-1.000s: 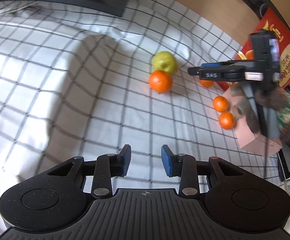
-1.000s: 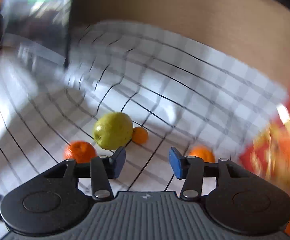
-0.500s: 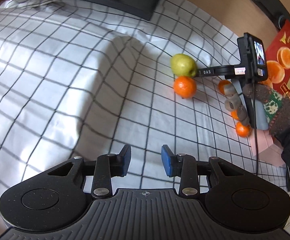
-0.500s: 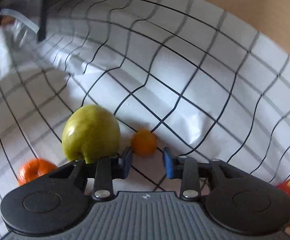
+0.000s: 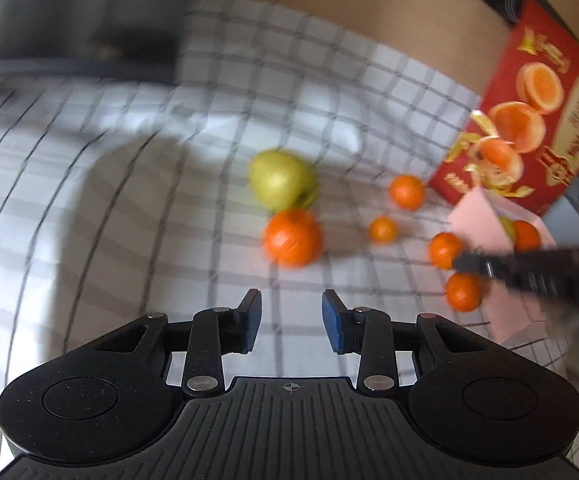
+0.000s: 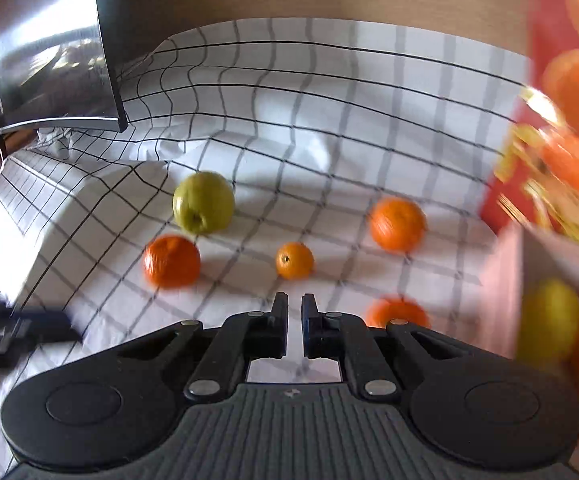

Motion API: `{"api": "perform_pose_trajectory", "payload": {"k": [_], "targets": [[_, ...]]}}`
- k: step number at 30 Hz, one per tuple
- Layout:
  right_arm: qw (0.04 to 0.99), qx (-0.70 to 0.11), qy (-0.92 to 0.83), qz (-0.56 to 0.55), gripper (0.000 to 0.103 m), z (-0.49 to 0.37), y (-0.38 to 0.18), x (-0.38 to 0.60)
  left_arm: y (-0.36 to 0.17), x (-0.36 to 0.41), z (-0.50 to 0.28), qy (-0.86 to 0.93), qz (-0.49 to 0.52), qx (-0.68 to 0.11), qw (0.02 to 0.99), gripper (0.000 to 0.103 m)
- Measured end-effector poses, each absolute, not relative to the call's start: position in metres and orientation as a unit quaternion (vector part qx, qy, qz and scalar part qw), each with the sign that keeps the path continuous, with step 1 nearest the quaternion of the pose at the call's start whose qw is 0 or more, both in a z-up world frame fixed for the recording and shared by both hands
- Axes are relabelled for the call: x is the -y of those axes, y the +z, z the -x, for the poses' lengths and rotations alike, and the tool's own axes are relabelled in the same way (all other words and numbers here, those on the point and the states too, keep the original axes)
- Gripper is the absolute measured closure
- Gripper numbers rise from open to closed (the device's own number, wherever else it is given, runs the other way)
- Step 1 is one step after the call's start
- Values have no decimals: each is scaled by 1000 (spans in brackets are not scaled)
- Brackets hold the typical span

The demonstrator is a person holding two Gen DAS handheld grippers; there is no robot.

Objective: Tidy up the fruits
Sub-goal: 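Swing both open tools back over the table toward the remaining fruit, then grasp a mandarin with the left tool while the right tool grasps another mandarin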

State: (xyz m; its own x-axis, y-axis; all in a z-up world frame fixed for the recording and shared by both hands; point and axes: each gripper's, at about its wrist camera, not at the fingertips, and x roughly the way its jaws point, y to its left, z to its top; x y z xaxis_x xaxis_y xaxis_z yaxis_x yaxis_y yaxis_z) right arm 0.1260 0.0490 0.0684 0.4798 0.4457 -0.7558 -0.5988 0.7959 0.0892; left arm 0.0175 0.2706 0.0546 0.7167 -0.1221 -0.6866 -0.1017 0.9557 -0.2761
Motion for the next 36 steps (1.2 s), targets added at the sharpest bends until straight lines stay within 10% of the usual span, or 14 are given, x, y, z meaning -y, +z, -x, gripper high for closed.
{"api": "perform_pose_trajectory", "payload": {"k": [8, 12, 17, 36], "targets": [[876, -395, 257, 103, 94, -58, 59, -10, 76, -244, -88, -88, 44, -359, 928, 66], [877, -402, 244, 97, 68, -33, 53, 0, 73, -215, -122, -154, 7, -387, 909, 66], [873, -421, 230, 81, 61, -21, 40, 9, 41, -167, -156, -200, -41, -426, 882, 65], [885, -413, 195, 91, 39, -19, 34, 8, 20, -159, -161, -192, -1, -406, 893, 73]]}}
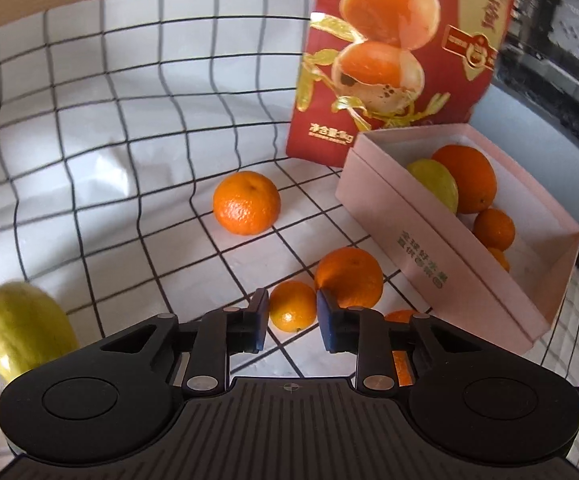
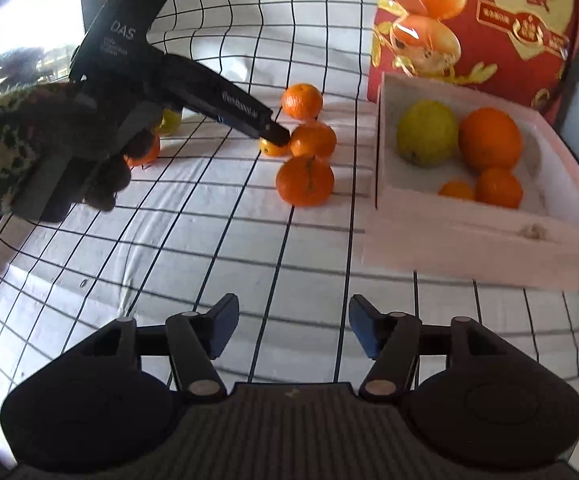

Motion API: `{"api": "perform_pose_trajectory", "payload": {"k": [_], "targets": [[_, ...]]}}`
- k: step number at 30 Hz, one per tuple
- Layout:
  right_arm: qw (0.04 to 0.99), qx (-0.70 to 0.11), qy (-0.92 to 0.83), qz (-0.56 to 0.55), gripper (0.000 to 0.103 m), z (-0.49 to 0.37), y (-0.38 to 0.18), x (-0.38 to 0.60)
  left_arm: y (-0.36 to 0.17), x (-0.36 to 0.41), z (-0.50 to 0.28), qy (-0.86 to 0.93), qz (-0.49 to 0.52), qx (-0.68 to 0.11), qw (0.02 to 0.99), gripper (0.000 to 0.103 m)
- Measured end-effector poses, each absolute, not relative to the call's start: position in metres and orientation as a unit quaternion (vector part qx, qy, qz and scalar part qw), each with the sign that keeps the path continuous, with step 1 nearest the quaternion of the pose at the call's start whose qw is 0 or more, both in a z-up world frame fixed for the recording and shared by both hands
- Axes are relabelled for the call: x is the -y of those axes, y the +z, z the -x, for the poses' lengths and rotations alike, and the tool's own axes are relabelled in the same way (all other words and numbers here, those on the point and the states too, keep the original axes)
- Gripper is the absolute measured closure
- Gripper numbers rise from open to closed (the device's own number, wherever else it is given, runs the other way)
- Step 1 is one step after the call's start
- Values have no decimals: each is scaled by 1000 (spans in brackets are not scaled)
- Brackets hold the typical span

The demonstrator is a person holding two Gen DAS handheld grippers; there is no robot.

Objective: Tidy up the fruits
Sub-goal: 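Grasp a mandarin with the left tool while the right tool grasps another mandarin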

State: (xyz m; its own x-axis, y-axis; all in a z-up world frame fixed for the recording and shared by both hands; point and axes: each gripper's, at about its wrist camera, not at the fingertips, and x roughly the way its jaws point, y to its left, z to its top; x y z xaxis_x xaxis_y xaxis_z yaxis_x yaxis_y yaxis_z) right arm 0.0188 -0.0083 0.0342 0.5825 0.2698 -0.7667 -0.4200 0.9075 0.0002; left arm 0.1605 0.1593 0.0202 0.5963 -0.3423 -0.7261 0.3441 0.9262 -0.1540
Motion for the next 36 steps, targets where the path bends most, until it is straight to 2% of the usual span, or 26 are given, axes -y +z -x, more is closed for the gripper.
{"api": "perform_pose_trajectory", "payload": {"k": [7, 15, 25, 29, 30, 36], "targets": [[890, -390, 203, 121, 35, -24, 44, -5, 27, -186, -107, -166, 68, -402, 898, 74], [910, -308, 175, 218, 37, -32, 42, -40, 22, -222, -7, -122, 162, -421, 884, 74], [884, -305, 162, 316, 40, -76, 11, -77, 23, -224, 38, -84, 177, -421, 886, 74], [881, -322, 167, 304, 50, -80, 8, -76, 27, -224, 41, -77, 174, -419, 888, 74], [882, -319, 164, 305, 58, -79, 8, -77, 28, -223, 42, -76, 174, -418, 888, 74], [884, -344, 203, 244, 60, -55, 30, -59, 26, -220, 39, -74, 174, -424, 886, 74]]}}
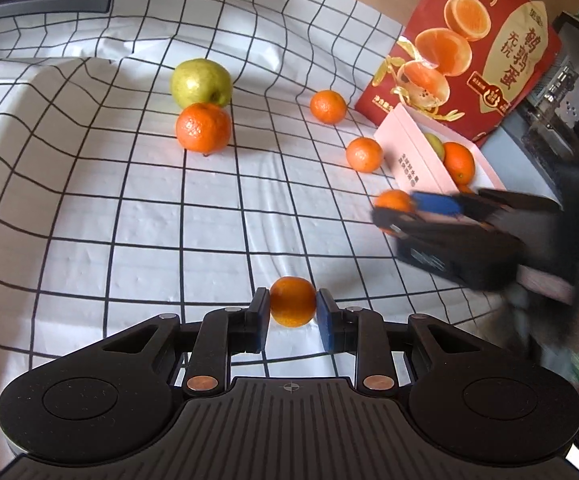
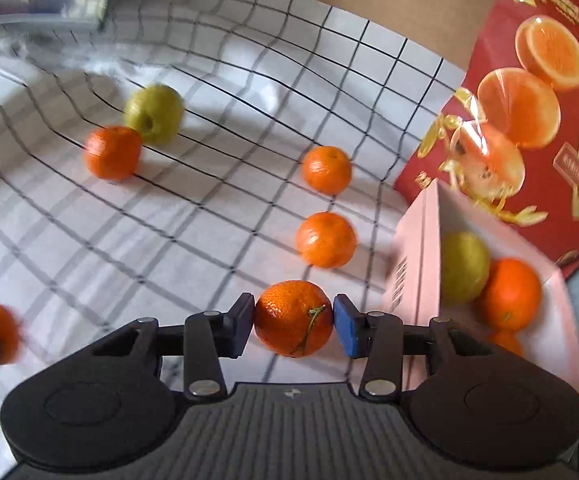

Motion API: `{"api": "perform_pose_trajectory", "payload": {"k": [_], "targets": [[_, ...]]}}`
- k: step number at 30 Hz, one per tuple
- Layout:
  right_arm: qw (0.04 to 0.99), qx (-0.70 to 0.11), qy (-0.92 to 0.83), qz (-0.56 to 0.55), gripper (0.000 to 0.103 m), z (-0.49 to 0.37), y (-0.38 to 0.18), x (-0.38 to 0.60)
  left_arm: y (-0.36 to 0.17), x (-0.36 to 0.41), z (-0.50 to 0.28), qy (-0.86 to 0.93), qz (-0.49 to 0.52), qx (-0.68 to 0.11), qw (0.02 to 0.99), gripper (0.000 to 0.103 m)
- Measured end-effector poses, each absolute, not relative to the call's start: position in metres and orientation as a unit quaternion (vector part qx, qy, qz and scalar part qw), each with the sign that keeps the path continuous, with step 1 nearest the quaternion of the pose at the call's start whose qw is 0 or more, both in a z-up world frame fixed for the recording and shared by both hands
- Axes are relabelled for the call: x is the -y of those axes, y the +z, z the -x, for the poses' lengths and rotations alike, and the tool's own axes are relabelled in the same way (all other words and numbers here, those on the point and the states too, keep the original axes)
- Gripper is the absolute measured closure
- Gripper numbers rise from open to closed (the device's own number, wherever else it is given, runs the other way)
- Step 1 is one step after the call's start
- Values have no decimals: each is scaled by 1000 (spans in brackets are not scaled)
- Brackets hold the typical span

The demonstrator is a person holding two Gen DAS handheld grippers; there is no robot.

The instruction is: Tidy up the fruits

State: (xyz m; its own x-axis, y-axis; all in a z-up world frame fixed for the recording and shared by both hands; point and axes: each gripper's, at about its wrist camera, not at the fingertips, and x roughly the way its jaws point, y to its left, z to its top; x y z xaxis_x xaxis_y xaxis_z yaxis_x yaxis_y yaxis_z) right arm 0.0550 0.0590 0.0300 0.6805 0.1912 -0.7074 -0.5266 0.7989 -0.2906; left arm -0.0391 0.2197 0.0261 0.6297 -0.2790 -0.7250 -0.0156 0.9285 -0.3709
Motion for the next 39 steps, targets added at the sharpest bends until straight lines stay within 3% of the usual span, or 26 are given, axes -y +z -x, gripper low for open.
{"api": "perform_pose_trajectory", "payload": {"k": [8, 16, 20, 28, 33, 39], "targets": [[892, -358, 201, 188, 60, 12, 42, -4, 23, -190, 22, -114, 145, -433, 883, 74], [898, -378, 176, 142, 58, 27, 31, 32, 19, -151, 10, -144, 98, -436, 883, 73], [903, -372, 168, 137, 37, 30, 29, 31, 20, -147, 4, -140, 92, -437, 884, 73], [897, -410, 146, 75, 32, 26, 16, 51, 20, -144, 0, -137, 85, -437, 885, 72], [898, -411, 141, 74, 19, 30, 12, 57, 14, -139, 0, -140, 85, -451, 877, 63], [898, -409, 144, 78, 2, 35, 7, 60, 14, -133, 4, -140, 64, -447, 881, 65]]}}
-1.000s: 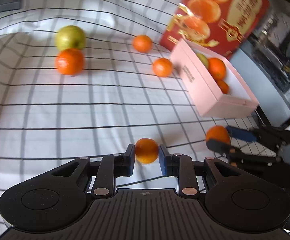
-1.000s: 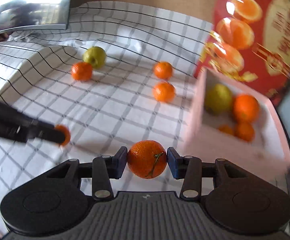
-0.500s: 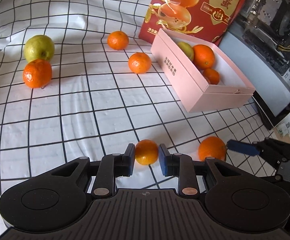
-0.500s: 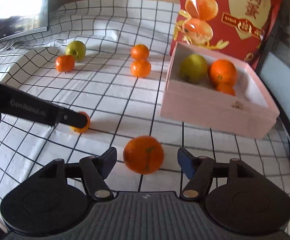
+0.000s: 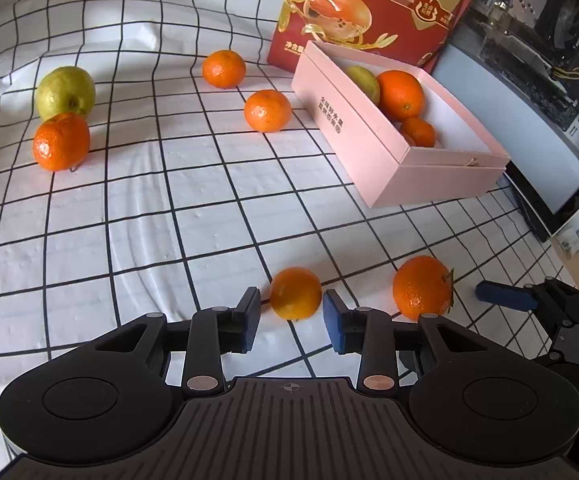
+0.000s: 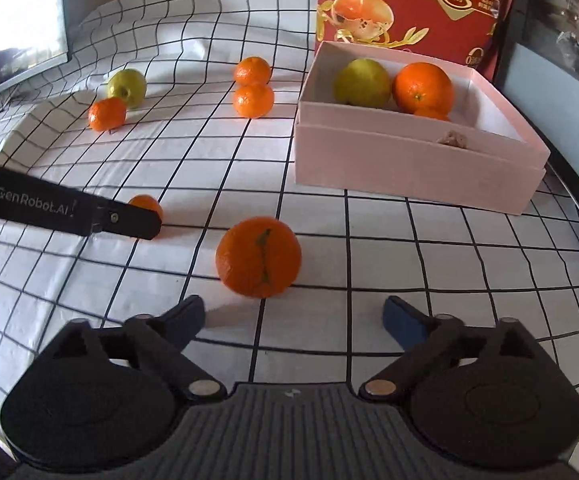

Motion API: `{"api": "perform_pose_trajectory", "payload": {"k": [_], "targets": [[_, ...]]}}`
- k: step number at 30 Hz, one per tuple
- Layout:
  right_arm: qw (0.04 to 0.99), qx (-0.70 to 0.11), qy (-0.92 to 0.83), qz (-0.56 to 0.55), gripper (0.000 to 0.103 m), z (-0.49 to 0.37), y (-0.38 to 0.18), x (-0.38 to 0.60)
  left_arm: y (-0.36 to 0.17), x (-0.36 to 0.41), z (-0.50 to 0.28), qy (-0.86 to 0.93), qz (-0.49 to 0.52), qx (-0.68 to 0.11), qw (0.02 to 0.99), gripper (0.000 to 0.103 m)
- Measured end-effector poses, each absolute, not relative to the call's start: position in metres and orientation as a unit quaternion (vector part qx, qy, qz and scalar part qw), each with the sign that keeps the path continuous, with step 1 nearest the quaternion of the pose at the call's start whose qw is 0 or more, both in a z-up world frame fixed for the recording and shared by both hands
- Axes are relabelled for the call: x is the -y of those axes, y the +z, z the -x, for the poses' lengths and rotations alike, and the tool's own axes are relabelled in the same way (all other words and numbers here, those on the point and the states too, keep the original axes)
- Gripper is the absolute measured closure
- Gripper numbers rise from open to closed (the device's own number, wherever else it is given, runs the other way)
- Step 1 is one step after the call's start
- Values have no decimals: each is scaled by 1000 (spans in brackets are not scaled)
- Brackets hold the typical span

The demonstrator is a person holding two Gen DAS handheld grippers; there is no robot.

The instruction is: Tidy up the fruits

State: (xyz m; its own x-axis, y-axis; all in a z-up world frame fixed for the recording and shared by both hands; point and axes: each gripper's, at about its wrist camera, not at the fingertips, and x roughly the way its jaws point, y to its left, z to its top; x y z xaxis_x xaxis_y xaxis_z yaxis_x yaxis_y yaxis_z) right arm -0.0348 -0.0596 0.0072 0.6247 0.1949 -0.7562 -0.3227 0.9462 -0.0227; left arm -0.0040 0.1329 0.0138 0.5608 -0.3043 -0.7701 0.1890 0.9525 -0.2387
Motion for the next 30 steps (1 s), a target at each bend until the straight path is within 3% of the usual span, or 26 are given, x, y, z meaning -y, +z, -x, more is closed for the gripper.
{"api": "perform_pose_trajectory", "payload": {"k": [15, 22, 25, 27, 30], "targets": [[901, -407, 134, 73, 0, 35, 7, 61, 13, -126, 6, -130, 41, -441, 887, 65], [897, -408, 152, 71, 9, 21, 11, 52, 12, -126, 6, -130, 41, -437, 889, 65], [899, -397, 161, 87, 25, 18, 12, 42, 11, -127, 8, -132, 42, -434, 890, 65], [897, -396, 173, 91, 54, 17, 17, 39, 11, -128, 8, -133, 44, -433, 891, 65], [897, -395, 176, 95, 58, 21, 23, 42, 11, -129, 9, -133, 51, -429, 892, 65]]}}
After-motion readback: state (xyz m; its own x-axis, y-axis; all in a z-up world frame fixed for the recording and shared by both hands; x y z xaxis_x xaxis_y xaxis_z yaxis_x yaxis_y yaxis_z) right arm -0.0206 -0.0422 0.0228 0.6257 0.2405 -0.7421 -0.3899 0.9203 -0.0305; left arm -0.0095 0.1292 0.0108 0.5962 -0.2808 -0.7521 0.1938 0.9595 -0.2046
